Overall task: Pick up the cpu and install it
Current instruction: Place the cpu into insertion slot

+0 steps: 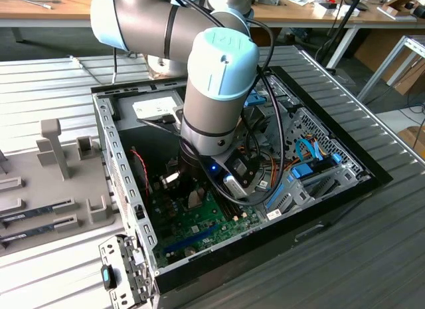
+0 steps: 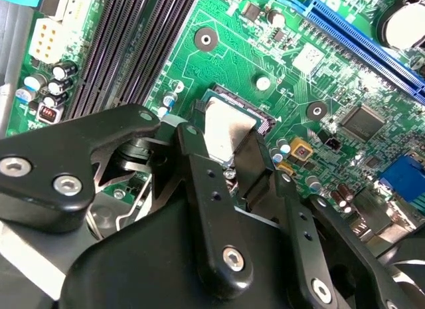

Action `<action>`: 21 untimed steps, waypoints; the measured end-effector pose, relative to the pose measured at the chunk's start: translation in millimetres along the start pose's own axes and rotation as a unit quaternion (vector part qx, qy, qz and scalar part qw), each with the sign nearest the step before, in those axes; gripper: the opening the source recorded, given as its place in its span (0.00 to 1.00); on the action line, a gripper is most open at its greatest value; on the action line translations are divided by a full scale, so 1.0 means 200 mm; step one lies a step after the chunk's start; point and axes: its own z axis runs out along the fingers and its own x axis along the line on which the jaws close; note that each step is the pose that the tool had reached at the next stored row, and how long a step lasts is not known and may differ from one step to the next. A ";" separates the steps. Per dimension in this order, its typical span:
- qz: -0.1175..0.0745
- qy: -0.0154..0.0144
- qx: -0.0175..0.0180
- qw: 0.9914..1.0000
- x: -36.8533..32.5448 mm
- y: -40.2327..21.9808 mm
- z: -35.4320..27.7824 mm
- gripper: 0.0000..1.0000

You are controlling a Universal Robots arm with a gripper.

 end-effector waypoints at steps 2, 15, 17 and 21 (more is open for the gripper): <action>0.000 0.000 0.000 1.000 0.000 0.000 0.001 0.44; 0.000 0.000 0.000 1.000 0.000 0.000 0.002 0.40; 0.000 0.000 -0.001 1.000 0.000 0.001 -0.007 0.40; 0.000 0.000 -0.001 1.000 0.018 -0.003 -0.019 0.40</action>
